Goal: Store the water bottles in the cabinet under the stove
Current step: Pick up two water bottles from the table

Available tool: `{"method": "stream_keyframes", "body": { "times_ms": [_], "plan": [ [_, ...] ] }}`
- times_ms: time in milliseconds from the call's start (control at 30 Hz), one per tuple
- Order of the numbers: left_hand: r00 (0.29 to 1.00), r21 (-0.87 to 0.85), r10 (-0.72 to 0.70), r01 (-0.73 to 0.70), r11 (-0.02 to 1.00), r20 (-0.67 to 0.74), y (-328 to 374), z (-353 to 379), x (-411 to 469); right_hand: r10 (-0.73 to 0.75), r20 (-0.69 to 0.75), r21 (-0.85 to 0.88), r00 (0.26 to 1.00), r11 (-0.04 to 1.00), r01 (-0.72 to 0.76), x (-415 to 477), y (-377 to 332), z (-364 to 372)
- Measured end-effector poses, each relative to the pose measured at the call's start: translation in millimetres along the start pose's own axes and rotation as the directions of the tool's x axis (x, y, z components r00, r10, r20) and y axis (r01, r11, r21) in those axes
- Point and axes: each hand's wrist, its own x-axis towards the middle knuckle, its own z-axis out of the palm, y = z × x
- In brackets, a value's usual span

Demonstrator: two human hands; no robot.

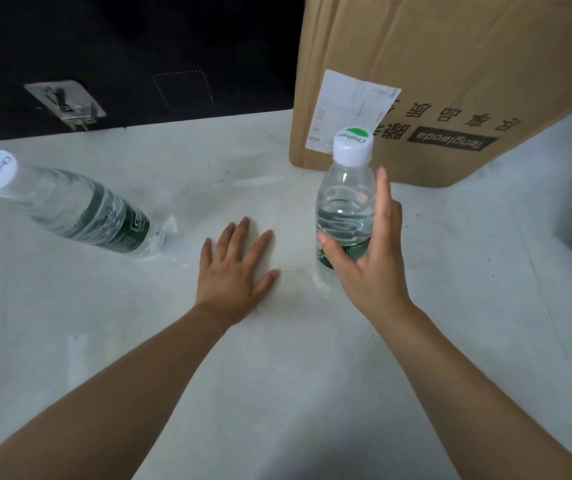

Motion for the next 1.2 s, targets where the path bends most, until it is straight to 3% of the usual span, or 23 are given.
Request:
{"method": "stream_keyframes", "body": {
  "times_ms": [233,467,633,800,867,967,1100,1200],
  "plan": [
    [0.999,0.026,0.005,-0.006,1.000,0.039,-1,-5,0,0.023,0.106,-0.119,0.994,0.993,-0.011,-11,0,8],
    [0.999,0.006,-0.040,0.040,0.999,0.012,-29,-42,-48,0.099,0.155,-0.082,0.983,0.993,-0.087,-22,-22,31],
    [0.971,-0.061,-0.221,0.215,0.975,-0.097,-75,-62,-108,0.085,0.269,-0.072,0.959,0.995,-0.068,-27,-43,64],
    [0.837,-0.269,-0.490,0.427,0.863,-0.243,-114,-86,-122,0.083,0.326,-0.106,0.942,0.993,-0.051,-29,-49,81],
    [0.809,-0.351,-0.505,0.399,0.847,-0.300,-120,-99,-108,0.115,0.304,-0.127,0.946,0.989,-0.079,-28,-49,82],
    [0.845,-0.485,-0.418,0.227,0.845,-0.332,-120,-112,-79,0.155,0.266,-0.147,0.951,0.982,-0.118,-28,-47,77],
    [0.893,-0.728,-0.392,0.117,0.675,-0.220,-117,-112,-45,0.171,0.236,-0.174,0.957,0.976,-0.131,-29,-41,64],
    [0.924,-0.766,-0.326,0.062,0.640,-0.198,-106,-112,-14,0.209,0.211,-0.171,0.955,0.970,-0.174,-32,-36,52]
  ]
}}
